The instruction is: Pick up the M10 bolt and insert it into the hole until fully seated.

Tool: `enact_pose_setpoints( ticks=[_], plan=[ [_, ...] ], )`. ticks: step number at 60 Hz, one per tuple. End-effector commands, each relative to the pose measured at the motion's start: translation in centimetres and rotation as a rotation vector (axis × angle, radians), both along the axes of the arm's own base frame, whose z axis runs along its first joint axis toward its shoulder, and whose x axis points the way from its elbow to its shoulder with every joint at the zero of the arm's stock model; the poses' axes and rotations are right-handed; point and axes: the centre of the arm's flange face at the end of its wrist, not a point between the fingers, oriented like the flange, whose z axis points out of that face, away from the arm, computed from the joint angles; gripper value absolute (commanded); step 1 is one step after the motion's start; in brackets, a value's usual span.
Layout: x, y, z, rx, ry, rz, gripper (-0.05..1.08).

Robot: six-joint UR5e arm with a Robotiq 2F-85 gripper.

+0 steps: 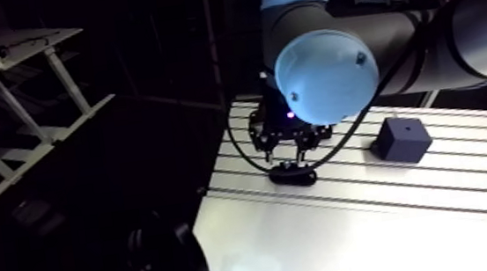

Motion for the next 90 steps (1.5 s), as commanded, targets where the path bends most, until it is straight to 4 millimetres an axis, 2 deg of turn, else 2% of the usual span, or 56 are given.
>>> enact_pose_setpoints(
  ticks=[1,45,90],
  plan=[
    [-0.01,0.0,-0.19,0.001,-0.003,0.0,0.39],
    [-0.05,-0.01,-0.84,0.004,-0.017,0.003,0.47],
    [-0.19,0.29,-0.52,0.026,-0.004,0.004,0.53]
  ],
)
